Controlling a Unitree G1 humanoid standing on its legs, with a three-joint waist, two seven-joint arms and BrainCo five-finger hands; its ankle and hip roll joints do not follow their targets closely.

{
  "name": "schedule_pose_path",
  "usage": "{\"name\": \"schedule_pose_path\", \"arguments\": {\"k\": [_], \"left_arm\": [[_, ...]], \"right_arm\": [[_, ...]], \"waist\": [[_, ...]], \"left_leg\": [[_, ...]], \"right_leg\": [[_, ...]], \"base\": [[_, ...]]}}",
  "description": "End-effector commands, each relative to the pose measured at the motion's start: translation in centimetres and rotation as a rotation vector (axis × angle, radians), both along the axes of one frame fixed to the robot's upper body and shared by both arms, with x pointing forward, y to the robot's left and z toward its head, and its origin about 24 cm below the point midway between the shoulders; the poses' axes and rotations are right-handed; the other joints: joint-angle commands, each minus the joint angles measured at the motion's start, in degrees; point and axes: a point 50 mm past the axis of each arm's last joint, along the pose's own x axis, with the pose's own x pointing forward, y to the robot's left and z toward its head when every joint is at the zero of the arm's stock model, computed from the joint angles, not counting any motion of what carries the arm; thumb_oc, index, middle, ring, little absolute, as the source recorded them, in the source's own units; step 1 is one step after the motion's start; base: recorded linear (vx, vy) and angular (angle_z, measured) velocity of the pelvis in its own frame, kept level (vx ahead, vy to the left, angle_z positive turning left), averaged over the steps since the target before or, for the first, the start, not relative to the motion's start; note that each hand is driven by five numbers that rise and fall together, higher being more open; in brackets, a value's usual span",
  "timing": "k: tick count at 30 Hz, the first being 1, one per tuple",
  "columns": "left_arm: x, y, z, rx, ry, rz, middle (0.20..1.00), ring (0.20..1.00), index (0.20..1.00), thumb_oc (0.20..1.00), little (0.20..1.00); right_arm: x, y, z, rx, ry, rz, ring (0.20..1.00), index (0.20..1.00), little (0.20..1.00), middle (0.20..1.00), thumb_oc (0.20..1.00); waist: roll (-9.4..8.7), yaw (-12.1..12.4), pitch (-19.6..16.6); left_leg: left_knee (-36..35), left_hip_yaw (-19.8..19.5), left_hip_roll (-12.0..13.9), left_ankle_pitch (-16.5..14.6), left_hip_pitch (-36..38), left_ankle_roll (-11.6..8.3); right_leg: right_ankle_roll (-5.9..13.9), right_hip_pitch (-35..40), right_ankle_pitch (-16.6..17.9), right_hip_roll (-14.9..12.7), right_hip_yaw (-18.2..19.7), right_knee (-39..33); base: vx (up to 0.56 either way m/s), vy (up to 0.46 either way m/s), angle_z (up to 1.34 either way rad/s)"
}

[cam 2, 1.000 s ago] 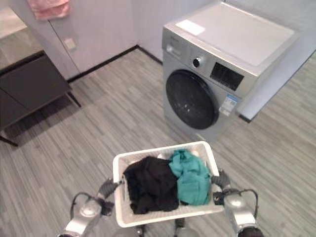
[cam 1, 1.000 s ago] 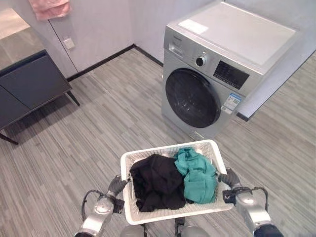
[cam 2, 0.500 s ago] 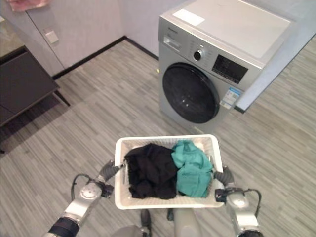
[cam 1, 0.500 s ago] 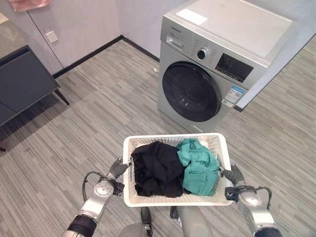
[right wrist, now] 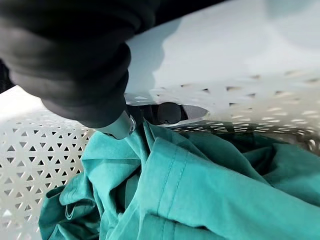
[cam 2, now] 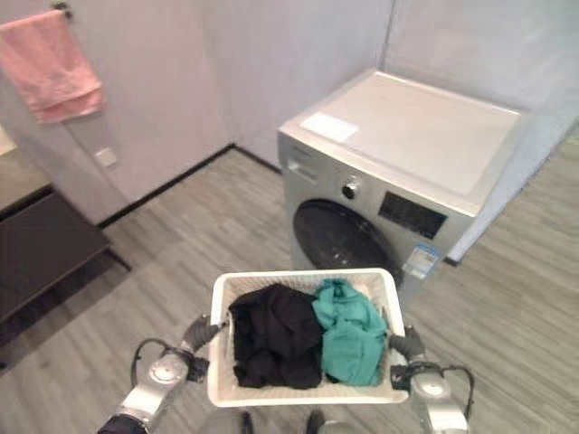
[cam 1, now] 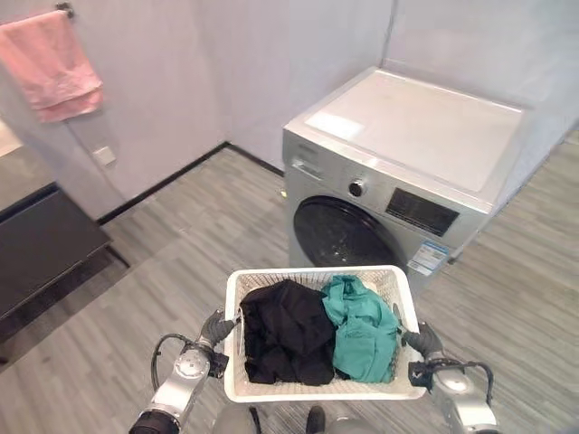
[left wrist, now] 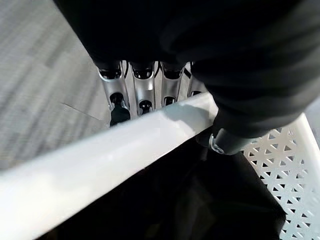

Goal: Grab the laundry basket,head to the washer,open it,put in the laundry and shut it.

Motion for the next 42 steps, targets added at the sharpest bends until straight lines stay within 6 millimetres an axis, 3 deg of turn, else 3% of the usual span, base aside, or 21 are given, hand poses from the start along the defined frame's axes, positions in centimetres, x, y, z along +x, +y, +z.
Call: {"name": "schedule_pose_path", "arguments": {"k": [1,2,4,5,7,9,12,15,17,19,21,22,24,29,31,32,34,35,37,39,42], "left_arm": [[2.3,3.0,3.4,-0.066,-0.206,0.16,0.2,0.2,0.2,0.2,0.2],[1.7,3.1,2.8,-0.079,-0.187,0.185,0.2,0.2,0.2,0.2,0.2],[1.4,3.6,2.6,-0.074,-0.184,0.212,0.2,0.2,0.2,0.2,0.2],[1.3,3.8,2.7,-0.075,-0.191,0.224,0.2,0.2,0.2,0.2,0.2],[1.2,4.5,3.0,-0.056,-0.217,0.251,0.2,0.2,0.2,0.2,0.2],[0.7,5.6,3.6,-0.009,-0.248,0.273,0.2,0.2,0.2,0.2,0.2],[-0.4,7.5,5.3,0.074,-0.323,0.297,0.2,0.2,0.2,0.2,0.2],[-2.1,10.1,7.5,0.179,-0.42,0.359,0.2,0.2,0.2,0.2,0.2],[-3.8,11.9,9.5,0.273,-0.494,0.404,0.2,0.2,0.2,0.2,0.2],[-4.9,12.9,11.6,0.333,-0.567,0.427,0.2,0.2,0.2,0.2,0.2],[-5.4,13.3,12.5,0.363,-0.6,0.438,0.2,0.2,0.2,0.2,0.2],[-7.4,14.1,13.9,0.428,-0.629,0.464,0.2,0.2,0.2,0.2,0.2],[-8.9,14.4,15.2,0.459,-0.653,0.462,0.2,0.2,0.2,0.2,0.2],[-8.9,14.4,15.2,0.459,-0.651,0.462,0.2,0.2,0.2,0.2,0.2],[-6.9,14.5,18.7,0.471,-0.757,0.346,0.2,0.2,0.2,0.2,0.2],[-3.5,13.2,21.5,0.479,-0.865,0.231,0.2,0.2,0.2,0.2,0.2],[-3.2,13.2,21.7,0.477,-0.872,0.231,0.2,0.2,0.2,0.2,0.2],[-0.8,11.7,23.6,0.453,-0.941,0.142,0.2,0.2,0.2,0.2,0.2],[-0.6,11.7,23.7,0.452,-0.948,0.141,0.2,0.2,0.2,0.2,0.2],[5.3,7.1,26.7,0.318,-1.064,-0.004,0.2,0.2,0.2,0.2,0.2],[7.9,4.4,28.4,0.259,-1.106,-0.075,0.2,0.2,0.2,0.2,0.2]], "right_arm": [[-1.5,-2.2,0.2,-0.015,0.022,0.038,0.2,0.2,0.2,0.2,0.2],[-1.8,-1.8,-0.2,-0.011,0.043,0.066,0.2,0.2,0.2,0.2,0.2],[-1.7,-1.6,-0.2,-0.005,0.041,0.085,0.2,0.2,0.2,0.2,0.2],[-1.6,-1.6,-0.1,-0.005,0.033,0.088,0.2,0.2,0.2,0.2,0.2],[-1.5,-1.5,0.5,-0.006,-0.001,0.094,0.2,0.2,0.2,0.2,0.2],[-1.3,-1.7,1.7,-0.024,-0.056,0.103,0.2,0.2,0.2,0.2,0.2],[-1.3,-2.5,4.0,-0.082,-0.147,0.117,0.2,0.2,0.2,0.2,0.2],[-1.5,-3.7,6.7,-0.18,-0.238,0.135,0.2,0.2,0.2,0.2,0.2],[-1.6,-4.3,8.7,-0.238,-0.306,0.149,0.2,0.2,0.2,0.2,0.2],[-2.0,-4.9,10.5,-0.292,-0.361,0.141,0.2,0.2,0.2,0.2,0.2],[-2.9,-5.2,11.0,-0.305,-0.363,0.131,0.2,0.2,0.2,0.2,0.2],[-4.2,-6.5,12.7,-0.353,-0.389,0.116,0.2,0.2,0.2,0.2,0.2],[-4.6,-7.3,14.2,-0.402,-0.408,0.114,0.2,0.2,0.2,0.2,0.2],[-4.6,-7.2,14.2,-0.402,-0.407,0.115,0.2,0.2,0.2,0.2,0.2],[-2.6,-8.2,17.5,-0.467,-0.498,0.151,0.2,0.2,0.2,0.2,0.2],[-0.3,-7.9,19.8,-0.496,-0.573,0.199,0.2,0.2,0.2,0.2,0.2],[-0.1,-8.0,19.9,-0.497,-0.58,0.194,0.2,0.2,0.2,0.2,0.2],[1.6,-7.5,21.5,-0.506,-0.628,0.234,0.2,0.2,0.2,0.2,0.2],[1.7,-7.6,21.6,-0.507,-0.634,0.229,0.2,0.2,0.2,0.2,0.2],[5.8,-5.8,24.4,-0.515,-0.703,0.334,0.2,0.2,0.2,0.2,0.2],[7.2,-5.1,26.9,-0.533,-0.773,0.36,0.2,0.2,0.2,0.2,0.2]], "waist": [[1.29,2.5,-0.4],[2.49,3.2,-0.5],[3.8,3.7,-0.5],[4.29,3.7,-0.4],[5.37,3.4,0.0],[5.72,3.4,-0.2],[5.91,3.3,-0.6],[5.57,3.2,-0.8],[4.99,4.0,-0.3],[4.64,5.0,-0.6],[4.22,4.5,-0.5],[3.61,4.0,-0.8],[3.23,4.2,-1.7],[3.22,4.2,-1.6],[2.72,4.9,-3.9],[2.47,5.1,-4.7],[2.5,5.0,-4.2],[2.44,5.2,-4.8],[2.48,5.2,-4.6],[2.11,5.6,-5.3],[1.83,5.6,-4.6]], "left_leg": [[-15.3,-4.6,-3.1,6.9,8.1,3.03],[-22.8,-12.2,-3.1,9.8,7.7,1.2],[-27.8,-19.1,-3.3,13.4,6.4,0.13],[-28.8,-20.0,-3.4,14.0,5.6,-0.48],[-29.7,-17.2,-2.8,14.4,5.6,-0.9],[-28.2,-15.4,-3.2,12.9,6.7,-0.93],[-26.9,-14.5,-6.0,10.1,8.1,0.68],[-27.8,-9.3,-6.7,8.3,10.0,2.37],[-28.0,-5.2,-6.1,7.2,10.9,2.64],[-28.9,-2.6,-5.5,6.6,11.2,2.6],[-28.7,-2.6,-5.7,6.5,11.0,2.86],[-28.8,-2.4,-6.1,5.6,11.5,3.43],[-29.6,-1.2,-6.1,5.2,12.4,3.6],[-29.7,-1.1,-6.1,5.2,12.5,3.61],[-32.1,-1.3,-6.0,5.5,14.6,3.28],[-33.5,-2.3,-6.2,6.4,15.4,3.02],[-33.8,-2.6,-6.2,6.7,15.5,2.99],[-33.7,-3.0,-6.1,7.0,15.7,2.78],[-33.9,-3.3,-6.1,6.8,15.7,2.74],[-33.5,-4.5,-5.5,7.7,16.0,2.06],[-32.2,-5.8,-4.7,8.2,15.2,1.46]], "right_leg": [[6.23,-3.3,-1.9,0.7,6.9,0.7],[6.5,-2.5,-3.0,1.4,10.9,0.9],[6.4,-1.8,-4.2,2.5,14.9,1.2],[6.57,-1.4,-4.9,2.6,16.2,1.6],[7.21,-0.4,-6.2,2.1,17.3,2.5],[7.97,-0.4,-6.8,0.7,18.7,3.7],[9.36,-1.3,-6.6,-1.9,21.1,4.5],[11.73,-3.8,-4.7,-3.8,22.7,4.9],[12.37,-6.2,-2.8,-4.7,20.0,4.8],[13.07,-6.6,-1.5,-6.8,12.7,3.4],[13.21,-6.7,-1.4,-6.6,12.7,3.5],[13.13,-5.8,-1.3,-6.9,13.6,2.5],[13.47,-5.1,-0.8,-7.3,13.1,0.7],[13.48,-5.0,-0.7,-7.3,13.2,0.5],[13.81,-3.0,-1.1,-7.4,12.4,-1.2],[13.67,-2.2,-1.3,-7.2,11.8,-1.3],[13.65,-2.0,-1.2,-7.2,11.6,-1.4],[13.51,-1.6,-1.4,-7.0,11.2,-1.1],[13.53,-1.5,-1.6,-7.0,11.0,-1.2],[12.84,-0.8,-2.5,-6.2,10.1,-0.2],[12.08,-1.0,-3.3,-5.2,9.8,0.9]], "base": [[0.22,0.201,-1.23],[0.22,0.2,-1.14],[0.27,0.258,-1.01],[0.23,0.259,-1.17],[0.19,0.291,-0.86],[0.16,0.33,-0.72],[0.12,0.336,-0.84],[0.0,0.244,-0.57],[-0.06,0.117,-1.11],[-0.07,0.024,-1.36],[0.0,0.024,-0.46],[0.04,0.046,0.28],[0.04,0.03,-0.02],[0.02,-0.002,-0.13],[0.11,-0.038,0.01],[0.06,-0.038,0.05],[0.0,-0.031,0.24],[-0.02,-0.027,0.3],[0.02,-0.044,0.24],[0.01,-0.142,0.18],[-0.01,-0.124,0.53]]}}
